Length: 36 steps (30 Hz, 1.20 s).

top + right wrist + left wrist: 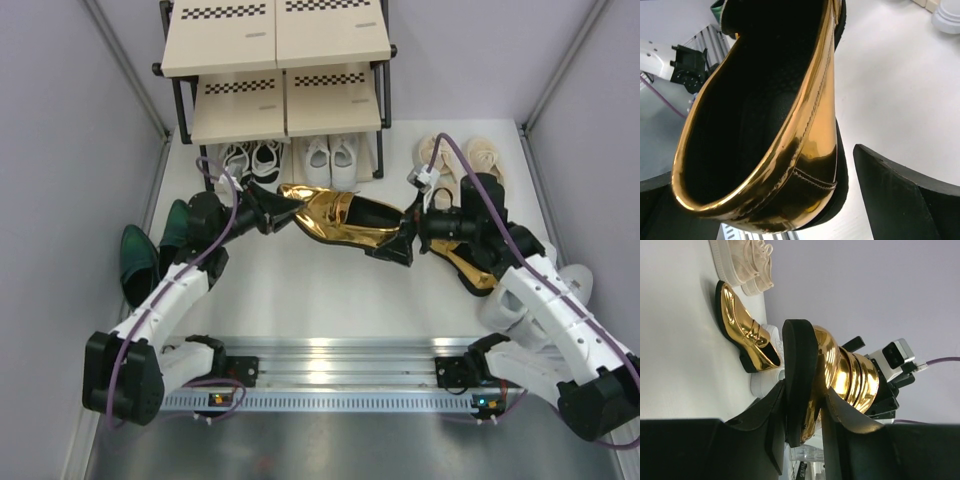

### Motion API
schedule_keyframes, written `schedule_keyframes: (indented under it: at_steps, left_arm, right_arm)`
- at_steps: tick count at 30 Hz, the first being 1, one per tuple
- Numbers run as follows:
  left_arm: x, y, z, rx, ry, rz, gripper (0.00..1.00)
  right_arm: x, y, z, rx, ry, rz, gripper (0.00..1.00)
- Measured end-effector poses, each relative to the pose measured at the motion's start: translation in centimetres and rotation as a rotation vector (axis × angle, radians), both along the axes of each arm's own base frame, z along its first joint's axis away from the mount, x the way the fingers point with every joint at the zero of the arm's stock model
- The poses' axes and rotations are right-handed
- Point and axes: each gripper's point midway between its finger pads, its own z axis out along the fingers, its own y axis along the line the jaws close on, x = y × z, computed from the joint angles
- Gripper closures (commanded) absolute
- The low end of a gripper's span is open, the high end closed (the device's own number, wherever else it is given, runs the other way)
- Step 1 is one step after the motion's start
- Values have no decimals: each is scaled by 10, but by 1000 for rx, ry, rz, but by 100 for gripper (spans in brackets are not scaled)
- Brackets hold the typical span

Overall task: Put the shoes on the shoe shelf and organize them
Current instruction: Place the shoe at the shoe shelf.

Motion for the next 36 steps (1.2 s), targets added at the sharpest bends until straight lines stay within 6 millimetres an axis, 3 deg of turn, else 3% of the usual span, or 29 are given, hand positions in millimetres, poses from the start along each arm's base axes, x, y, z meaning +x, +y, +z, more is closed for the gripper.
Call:
schedule_keyframes:
  at_steps: [4,7,8,10,11,13,15,16,20,29,33,36]
  left_arm:
    - [3,1,9,-17,-19,14,100]
    - [5,2,11,-29,-10,23,100]
    - [5,2,11,-32,-7,25,100]
    - [6,3,13,-37,-13,29,100]
    - [6,3,13,-37,-13,31,100]
    - [8,4,12,-39,-6,36,95]
    - [9,3,12,-44,-5,37,85]
    - [10,3,12,-46,-6,37,64]
    - [11,2,17,-76,11,33,33]
    - [11,1,28,-118,2,29,3]
    - [15,5,21,-74,24,49,2]
    - [26,21,20,11,30,123,2]
  right_arm:
    - [11,5,7,26,-17,-32,7]
    - [16,9,17,53,-60,-37,34]
    - [18,10,19,59,-70,-42,52]
    - [19,11,18,62,-70,-45,70]
    - [19,11,17,62,-68,-46,88]
    - [20,12,18,69,-81,-41,100]
    - [20,12,19,73,-92,-40,100]
    - [20,12,19,75,-98,-40,100]
    - [18,12,20,86,-107,-36,100]
    - [20,21,29,152,-53,-38,100]
    - [30,22,28,163,-35,-59,100]
    - [39,18,23,155,-16,-87,100]
